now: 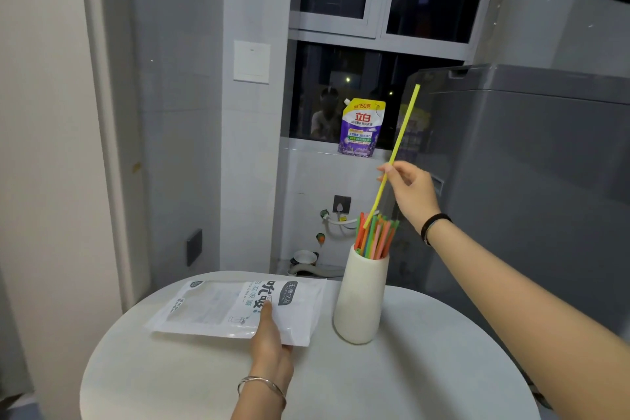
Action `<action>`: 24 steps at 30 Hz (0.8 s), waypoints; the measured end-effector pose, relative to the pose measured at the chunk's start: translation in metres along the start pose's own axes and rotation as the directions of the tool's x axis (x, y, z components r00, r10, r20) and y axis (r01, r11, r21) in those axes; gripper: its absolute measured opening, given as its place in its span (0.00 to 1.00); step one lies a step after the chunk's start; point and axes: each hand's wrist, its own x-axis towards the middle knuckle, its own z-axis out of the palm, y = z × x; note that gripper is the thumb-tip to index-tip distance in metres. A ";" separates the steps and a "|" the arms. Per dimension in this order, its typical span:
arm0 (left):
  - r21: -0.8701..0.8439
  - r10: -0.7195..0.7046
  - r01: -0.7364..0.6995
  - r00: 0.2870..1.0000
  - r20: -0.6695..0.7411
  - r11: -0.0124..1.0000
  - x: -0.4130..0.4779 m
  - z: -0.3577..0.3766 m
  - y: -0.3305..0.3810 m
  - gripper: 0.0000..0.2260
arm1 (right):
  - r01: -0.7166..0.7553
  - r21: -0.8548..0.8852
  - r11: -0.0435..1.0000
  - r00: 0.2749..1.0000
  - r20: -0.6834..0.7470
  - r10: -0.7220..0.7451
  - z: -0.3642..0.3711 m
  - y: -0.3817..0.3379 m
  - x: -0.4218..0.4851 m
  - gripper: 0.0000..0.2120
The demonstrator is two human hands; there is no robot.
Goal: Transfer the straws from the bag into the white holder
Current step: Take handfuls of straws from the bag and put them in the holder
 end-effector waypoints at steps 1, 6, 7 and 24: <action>0.002 -0.002 0.002 1.000 0.003 1.000 0.000 0.000 0.000 0.18 | 0.006 -0.003 1.000 1.000 0.000 -0.006 -0.001 -0.002 0.000 0.10; 0.002 -0.017 0.017 1.000 0.012 1.000 -0.003 0.000 0.000 0.18 | -0.005 -0.092 0.996 0.996 0.090 0.014 0.000 0.011 -0.009 0.11; -0.002 -0.018 0.018 1.000 0.011 1.000 -0.004 0.000 0.000 0.18 | -0.012 -0.117 0.993 0.994 0.108 0.024 0.001 0.015 -0.012 0.12; -0.012 -0.030 0.030 1.000 0.005 0.999 -0.002 -0.002 0.002 0.18 | -0.058 -0.136 0.989 0.989 0.124 0.075 0.003 0.030 -0.022 0.10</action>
